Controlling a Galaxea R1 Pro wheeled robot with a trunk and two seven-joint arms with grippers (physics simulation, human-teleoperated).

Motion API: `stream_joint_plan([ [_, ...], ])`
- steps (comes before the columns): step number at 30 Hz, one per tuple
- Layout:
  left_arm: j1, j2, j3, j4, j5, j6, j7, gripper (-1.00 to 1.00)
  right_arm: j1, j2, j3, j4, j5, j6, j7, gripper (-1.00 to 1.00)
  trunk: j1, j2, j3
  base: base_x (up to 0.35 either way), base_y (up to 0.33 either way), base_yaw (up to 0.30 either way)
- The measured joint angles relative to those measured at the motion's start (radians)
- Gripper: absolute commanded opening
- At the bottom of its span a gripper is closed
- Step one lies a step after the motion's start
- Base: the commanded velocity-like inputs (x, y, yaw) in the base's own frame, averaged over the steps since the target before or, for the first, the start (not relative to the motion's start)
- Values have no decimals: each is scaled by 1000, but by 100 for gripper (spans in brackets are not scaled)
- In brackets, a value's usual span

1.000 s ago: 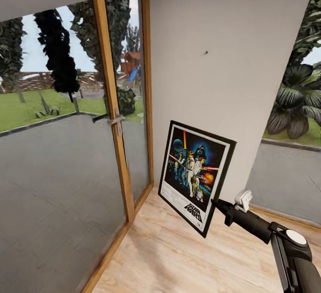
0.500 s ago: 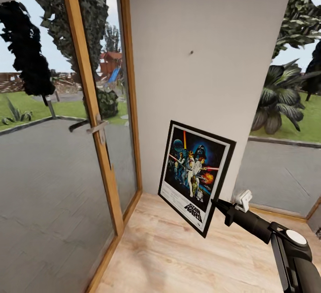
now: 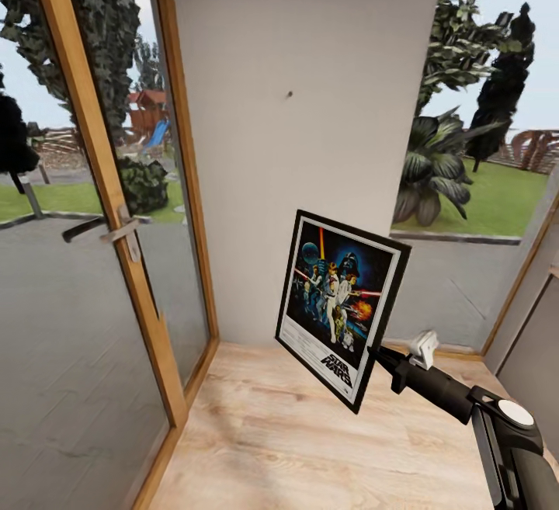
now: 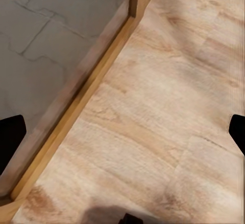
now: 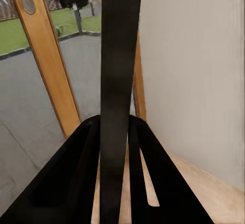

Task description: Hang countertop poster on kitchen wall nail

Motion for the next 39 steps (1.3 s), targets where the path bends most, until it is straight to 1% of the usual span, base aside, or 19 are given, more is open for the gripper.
stream_joint_plan([
  [18, 0, 0, -1, 0, 0, 0, 0, 100, 0, 0, 0, 0, 0, 0, -1, -100, 0, -1, 8, 0, 0, -288],
  [28, 0, 0, -2, 0, 0, 1, 0, 100, -1, 0, 0, 0, 0, 0, -1, -100, 0, -1, 8, 35, 0, -40],
  [39, 0, 1, -2, 0, 0, 2, 0, 100, -1, 1, 0, 0, 0, -2, 0, -100, 0, -1, 8, 314, 0, -1],
])
